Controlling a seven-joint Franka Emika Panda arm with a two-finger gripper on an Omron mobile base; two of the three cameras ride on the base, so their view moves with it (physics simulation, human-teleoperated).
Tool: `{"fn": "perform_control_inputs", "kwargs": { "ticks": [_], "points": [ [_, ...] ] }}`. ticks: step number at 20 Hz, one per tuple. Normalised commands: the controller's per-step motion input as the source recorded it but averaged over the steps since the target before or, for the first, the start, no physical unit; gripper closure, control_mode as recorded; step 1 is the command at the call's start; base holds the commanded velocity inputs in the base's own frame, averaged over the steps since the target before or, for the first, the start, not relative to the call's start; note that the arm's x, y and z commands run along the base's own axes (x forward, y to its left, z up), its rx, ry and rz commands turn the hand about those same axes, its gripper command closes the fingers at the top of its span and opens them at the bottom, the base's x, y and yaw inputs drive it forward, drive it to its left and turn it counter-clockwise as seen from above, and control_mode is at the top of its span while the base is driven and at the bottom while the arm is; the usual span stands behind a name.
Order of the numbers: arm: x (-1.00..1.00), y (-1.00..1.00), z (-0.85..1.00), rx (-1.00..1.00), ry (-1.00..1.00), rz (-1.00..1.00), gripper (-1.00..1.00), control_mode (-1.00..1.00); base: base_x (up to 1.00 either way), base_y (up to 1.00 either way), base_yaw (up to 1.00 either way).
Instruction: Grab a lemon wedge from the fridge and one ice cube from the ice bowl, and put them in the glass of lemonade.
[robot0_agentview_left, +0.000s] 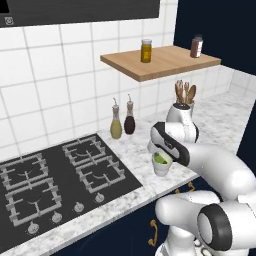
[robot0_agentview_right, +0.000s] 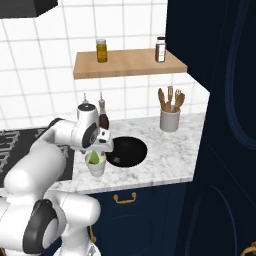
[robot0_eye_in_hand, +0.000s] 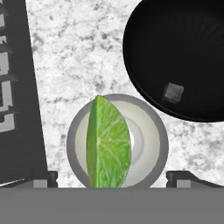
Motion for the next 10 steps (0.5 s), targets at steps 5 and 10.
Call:
{"fn": "perform_control_inputs", "kwargs": {
  "ticks": [5, 10],
  "points": [
    [-0.89, -0.1, 0.04, 0.06, -0.04, 0.0, -1.0, -1.0, 0.0, 0.0, 0.0],
    [-0.74, -0.01, 0.57, -0.02, 0.0, 0.0, -1.0, -1.0, 0.0, 0.0, 0.0]
  ]
}}
